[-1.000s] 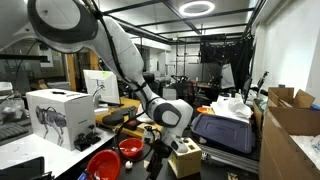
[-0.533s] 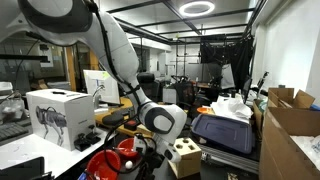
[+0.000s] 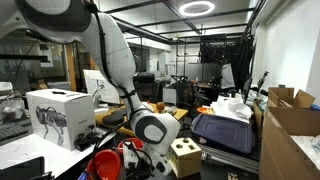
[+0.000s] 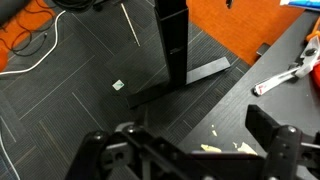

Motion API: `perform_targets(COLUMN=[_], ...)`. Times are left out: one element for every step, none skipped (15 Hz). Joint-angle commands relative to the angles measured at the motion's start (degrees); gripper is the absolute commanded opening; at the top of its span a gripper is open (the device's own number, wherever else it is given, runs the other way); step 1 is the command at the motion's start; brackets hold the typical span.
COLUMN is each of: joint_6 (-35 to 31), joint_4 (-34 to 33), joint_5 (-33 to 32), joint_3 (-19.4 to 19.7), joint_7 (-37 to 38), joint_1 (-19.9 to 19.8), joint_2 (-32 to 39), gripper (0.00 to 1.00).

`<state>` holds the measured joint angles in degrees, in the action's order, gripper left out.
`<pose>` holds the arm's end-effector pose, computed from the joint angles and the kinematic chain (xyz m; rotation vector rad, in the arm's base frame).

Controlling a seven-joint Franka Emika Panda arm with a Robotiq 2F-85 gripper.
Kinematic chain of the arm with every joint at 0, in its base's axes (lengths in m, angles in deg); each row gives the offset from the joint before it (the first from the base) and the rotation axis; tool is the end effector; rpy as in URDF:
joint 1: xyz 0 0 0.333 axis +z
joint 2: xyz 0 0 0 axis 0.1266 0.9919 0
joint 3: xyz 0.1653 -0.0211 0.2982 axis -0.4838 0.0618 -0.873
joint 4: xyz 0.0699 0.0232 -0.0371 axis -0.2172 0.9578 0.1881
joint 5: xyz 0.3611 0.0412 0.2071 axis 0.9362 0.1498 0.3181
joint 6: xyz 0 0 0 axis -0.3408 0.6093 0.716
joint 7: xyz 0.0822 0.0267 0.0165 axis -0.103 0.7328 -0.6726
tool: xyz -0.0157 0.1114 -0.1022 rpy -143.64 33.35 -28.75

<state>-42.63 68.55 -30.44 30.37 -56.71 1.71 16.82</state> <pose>0.4972 -0.1188 -0.0111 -2.8988 0.6270 0.9829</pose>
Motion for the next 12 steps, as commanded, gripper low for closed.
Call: perform_targets(joint_6=[-3.6,-4.4,-5.1,-5.4,-5.7,-6.0,-6.0,-5.9,-5.5,-5.2,-5.0,-4.5], joint_4=[3.5,3.6,3.5,3.3,3.3,3.3,3.4,3.5,3.6,3.6,3.8,4.0], joint_5=[0.5,0.9,1.3,1.9,2.4,2.8,3.1,3.4,3.8,4.2,4.6,5.0], joint_3=[-2.0,-2.7,-3.5,-4.4,-5.3,-5.9,-6.6,-7.0,-7.5,-7.8,-8.1,-8.4], joint_7=[-3.8,-5.1,-6.6,-8.0,-9.6,-10.8,-11.9,-12.9,-13.8,-14.7,-15.4,-16.2], joint_1=[-2.0,-2.6,-3.2,-3.9,-4.6,-5.0,-5.5,-5.9,-6.3,-6.7,-7.0,-7.4], joint_2=[-2.1,-2.0,-1.7,-1.6,-1.5,-1.4,-1.3,-1.3,-1.2,-1.0,-0.9,-0.7], gripper=[1.00,1.00,1.00,1.00,1.00,1.00,1.00,1.00,1.00,1.00,1.00,1.00])
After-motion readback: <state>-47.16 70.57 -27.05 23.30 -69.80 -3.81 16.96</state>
